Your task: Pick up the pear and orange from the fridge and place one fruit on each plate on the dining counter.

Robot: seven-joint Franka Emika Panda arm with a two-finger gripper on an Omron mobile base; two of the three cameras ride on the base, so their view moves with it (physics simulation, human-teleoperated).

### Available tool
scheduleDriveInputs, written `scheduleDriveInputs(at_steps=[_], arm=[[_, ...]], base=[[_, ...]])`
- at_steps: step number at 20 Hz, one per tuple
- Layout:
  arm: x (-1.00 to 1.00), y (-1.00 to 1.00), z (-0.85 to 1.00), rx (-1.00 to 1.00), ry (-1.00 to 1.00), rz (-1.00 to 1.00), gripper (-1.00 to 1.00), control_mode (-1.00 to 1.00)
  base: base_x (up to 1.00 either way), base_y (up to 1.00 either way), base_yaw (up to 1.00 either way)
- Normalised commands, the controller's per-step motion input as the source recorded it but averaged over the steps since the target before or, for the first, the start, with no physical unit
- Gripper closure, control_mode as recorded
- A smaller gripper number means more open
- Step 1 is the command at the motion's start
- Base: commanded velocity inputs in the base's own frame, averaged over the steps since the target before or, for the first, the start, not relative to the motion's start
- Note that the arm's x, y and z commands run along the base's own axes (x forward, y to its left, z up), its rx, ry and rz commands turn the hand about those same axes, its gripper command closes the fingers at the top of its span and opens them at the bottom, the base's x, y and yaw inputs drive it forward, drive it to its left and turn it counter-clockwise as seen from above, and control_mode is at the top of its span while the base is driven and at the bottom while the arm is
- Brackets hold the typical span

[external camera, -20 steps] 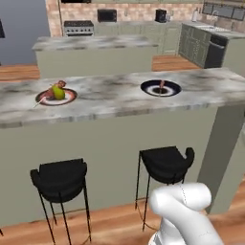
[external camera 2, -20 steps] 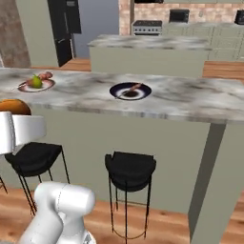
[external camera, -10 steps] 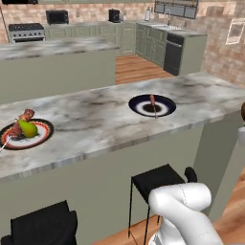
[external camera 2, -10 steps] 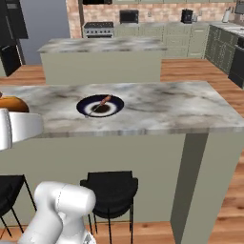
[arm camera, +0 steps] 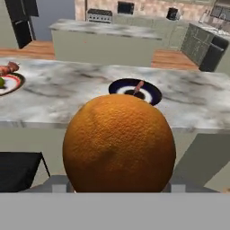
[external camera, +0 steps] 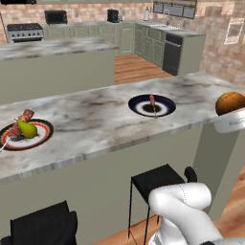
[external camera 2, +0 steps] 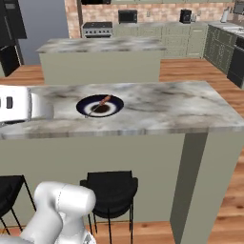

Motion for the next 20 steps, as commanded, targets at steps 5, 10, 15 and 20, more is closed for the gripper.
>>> scheduleDriveInputs(at_steps=[5,10,15,20], arm=[[1.0,0.03,-0.22,0.0,0.58,0.12,1.0,-1.0],[0.92,0.0,-0.28,0.0,0.31,0.03,1.0,-1.0],[0.88,0.0,-0.42,-0.05,0.27,0.0,1.0,-1.0],[0.91,0.0,-0.35,-0.03,0.19,-0.03,1.0,-1.0]], base=[[0.0,0.0,0.0],[0.0,0.0,0.0],[0.0,0.0,0.0],[0.0,0.0,0.0]])
